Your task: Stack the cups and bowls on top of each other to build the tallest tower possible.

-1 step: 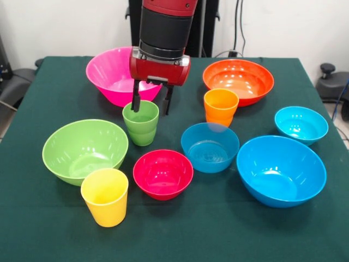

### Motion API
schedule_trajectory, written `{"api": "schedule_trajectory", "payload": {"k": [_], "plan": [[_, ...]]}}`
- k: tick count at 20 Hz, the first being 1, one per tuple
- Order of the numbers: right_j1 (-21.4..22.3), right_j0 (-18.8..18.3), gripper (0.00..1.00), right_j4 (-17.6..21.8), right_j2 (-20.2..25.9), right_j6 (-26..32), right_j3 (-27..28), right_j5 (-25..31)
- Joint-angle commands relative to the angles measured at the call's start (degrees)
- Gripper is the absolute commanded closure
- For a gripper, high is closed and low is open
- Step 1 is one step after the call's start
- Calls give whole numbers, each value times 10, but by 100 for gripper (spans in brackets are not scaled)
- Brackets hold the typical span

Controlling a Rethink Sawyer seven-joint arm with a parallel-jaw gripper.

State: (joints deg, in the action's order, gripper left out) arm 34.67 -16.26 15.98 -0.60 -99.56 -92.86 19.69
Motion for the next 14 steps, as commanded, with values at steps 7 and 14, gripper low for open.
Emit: {"api": "schedule_trajectory", "payload": {"k": [7, 14], "plan": [[10, 22, 0, 15, 16, -43, -22, 9], [28, 20, 0, 11, 18, -35, -33, 26]]}}
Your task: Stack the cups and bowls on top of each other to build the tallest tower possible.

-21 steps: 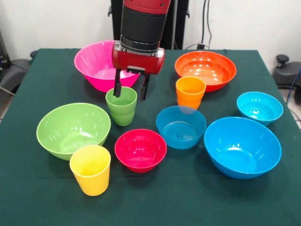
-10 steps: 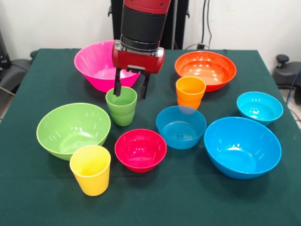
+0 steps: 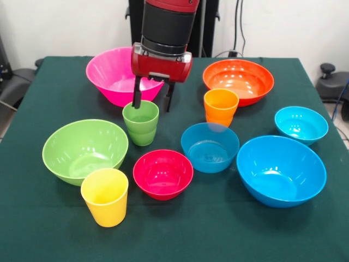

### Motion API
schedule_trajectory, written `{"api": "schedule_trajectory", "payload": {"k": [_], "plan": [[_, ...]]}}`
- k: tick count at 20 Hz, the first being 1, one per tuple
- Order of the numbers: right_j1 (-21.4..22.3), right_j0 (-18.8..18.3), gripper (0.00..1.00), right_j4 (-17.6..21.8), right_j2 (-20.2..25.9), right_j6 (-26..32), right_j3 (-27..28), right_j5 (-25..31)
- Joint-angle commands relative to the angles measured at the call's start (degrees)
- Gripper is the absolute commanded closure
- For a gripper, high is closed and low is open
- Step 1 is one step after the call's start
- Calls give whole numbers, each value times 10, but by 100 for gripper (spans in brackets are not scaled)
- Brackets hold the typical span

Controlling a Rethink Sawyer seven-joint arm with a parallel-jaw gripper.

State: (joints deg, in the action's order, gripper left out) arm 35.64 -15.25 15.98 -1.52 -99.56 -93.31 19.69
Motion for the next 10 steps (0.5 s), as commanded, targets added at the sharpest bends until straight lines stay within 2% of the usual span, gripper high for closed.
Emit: {"api": "schedule_trajectory", "payload": {"k": [1, 10], "plan": [[19, 10, 0, 10, 27, -35, -31, 26], [23, 9, 0, 10, 26, -30, -32, 30]]}}
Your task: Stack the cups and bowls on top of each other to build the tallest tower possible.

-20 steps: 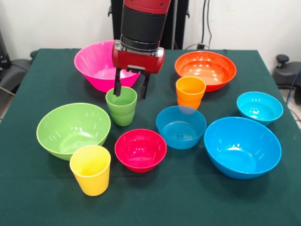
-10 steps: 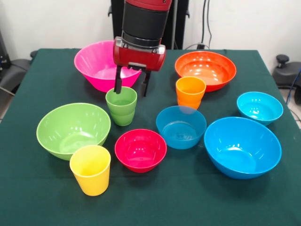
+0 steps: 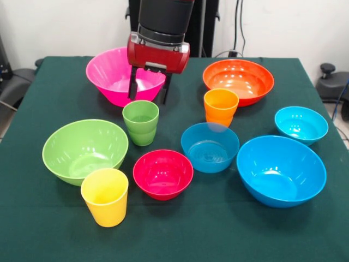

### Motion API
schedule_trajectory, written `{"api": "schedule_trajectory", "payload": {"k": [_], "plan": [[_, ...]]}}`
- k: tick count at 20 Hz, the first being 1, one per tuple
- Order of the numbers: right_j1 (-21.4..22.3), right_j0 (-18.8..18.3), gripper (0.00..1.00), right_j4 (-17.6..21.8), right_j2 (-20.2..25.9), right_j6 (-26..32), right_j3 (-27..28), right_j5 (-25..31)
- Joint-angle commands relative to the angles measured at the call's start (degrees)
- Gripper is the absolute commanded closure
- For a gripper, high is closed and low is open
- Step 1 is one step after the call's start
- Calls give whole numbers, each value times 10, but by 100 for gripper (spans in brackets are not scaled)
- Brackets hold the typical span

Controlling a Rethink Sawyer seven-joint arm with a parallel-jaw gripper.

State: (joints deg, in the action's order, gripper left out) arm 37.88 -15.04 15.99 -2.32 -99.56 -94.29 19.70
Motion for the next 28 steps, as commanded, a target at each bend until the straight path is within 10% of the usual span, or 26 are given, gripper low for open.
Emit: {"api": "schedule_trajectory", "payload": {"k": [1, 28], "plan": [[1, 8, 0, 10, 33, -31, -22, 30], [2, 5, 0, 10, 35, -31, -32, 27]]}}
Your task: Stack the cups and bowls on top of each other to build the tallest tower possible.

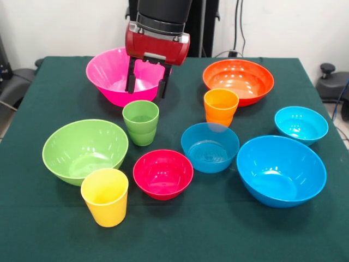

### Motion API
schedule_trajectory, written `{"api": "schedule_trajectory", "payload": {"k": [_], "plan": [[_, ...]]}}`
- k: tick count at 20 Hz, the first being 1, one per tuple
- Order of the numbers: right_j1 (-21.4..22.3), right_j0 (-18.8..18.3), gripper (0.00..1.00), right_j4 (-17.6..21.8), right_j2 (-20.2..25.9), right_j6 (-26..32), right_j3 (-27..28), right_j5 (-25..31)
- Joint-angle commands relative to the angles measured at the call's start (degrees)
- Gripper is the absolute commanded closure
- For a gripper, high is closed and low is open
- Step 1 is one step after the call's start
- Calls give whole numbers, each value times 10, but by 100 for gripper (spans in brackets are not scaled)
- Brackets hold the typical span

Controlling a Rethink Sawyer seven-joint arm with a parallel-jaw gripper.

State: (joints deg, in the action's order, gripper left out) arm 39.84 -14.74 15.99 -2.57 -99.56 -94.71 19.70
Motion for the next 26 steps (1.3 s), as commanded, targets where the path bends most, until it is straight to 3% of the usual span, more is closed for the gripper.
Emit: {"api": "schedule_trajectory", "payload": {"k": [1, 26], "plan": [[-21, 2, 0, 11, 37, -33, -28, 21], [-117, 4, 0, 24, 26, -56, 7, -85]]}}
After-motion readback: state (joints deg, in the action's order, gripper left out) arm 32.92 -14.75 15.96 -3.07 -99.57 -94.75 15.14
